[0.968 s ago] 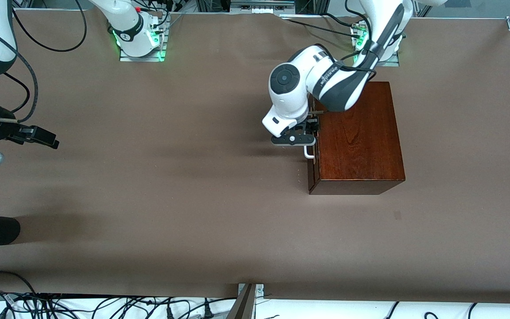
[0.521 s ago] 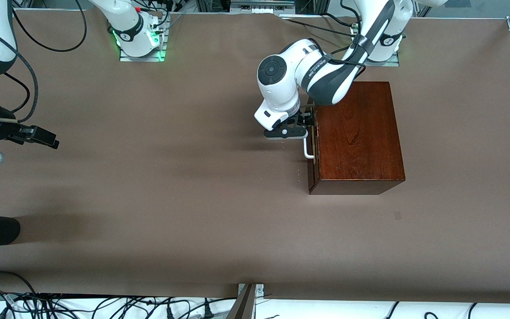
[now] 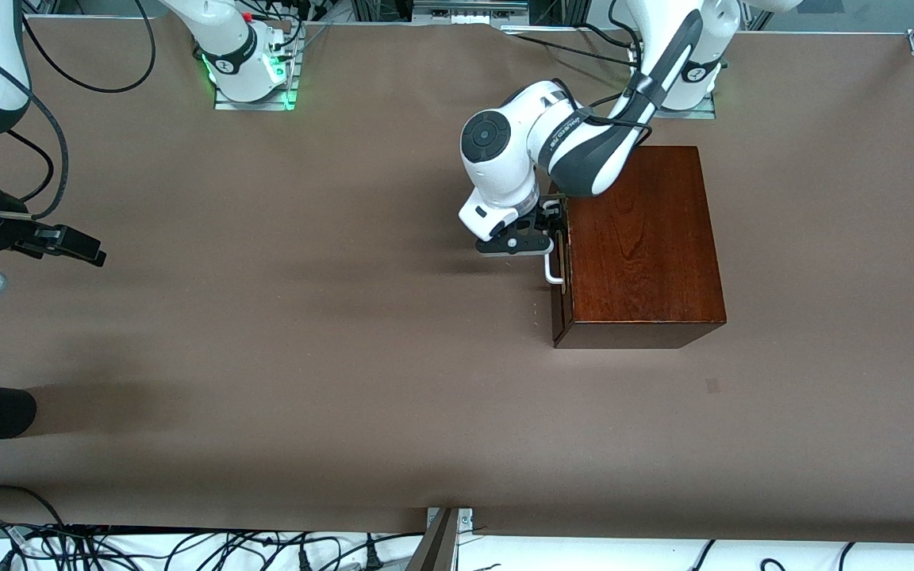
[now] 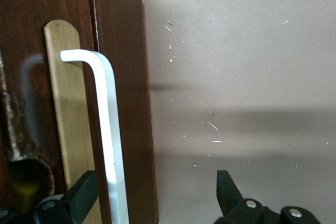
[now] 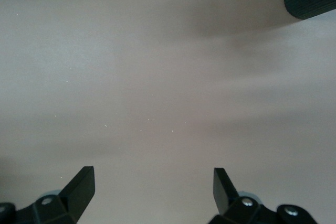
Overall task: Open drawer, take yellow block, close drawer
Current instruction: 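Close the left gripper around the white drawer handle, then pull the drawer open by its handle with the left gripper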
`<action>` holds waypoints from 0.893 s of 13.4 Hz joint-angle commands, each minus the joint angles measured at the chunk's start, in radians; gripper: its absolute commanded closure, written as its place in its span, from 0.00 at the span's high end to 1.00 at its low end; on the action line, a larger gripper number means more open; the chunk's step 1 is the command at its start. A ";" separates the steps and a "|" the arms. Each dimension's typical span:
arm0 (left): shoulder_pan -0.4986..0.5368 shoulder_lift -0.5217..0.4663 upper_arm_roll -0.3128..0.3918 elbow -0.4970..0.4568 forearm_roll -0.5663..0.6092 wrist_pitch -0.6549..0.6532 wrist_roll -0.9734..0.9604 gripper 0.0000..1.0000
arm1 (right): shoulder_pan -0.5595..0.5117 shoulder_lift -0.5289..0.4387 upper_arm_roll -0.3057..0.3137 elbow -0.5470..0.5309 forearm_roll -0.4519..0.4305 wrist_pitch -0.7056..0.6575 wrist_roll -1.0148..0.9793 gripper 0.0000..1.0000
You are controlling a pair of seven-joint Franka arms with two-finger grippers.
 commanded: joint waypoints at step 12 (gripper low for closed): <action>-0.082 0.075 0.003 0.069 0.015 0.043 -0.108 1.00 | -0.002 0.003 0.001 0.006 0.020 -0.007 -0.017 1.00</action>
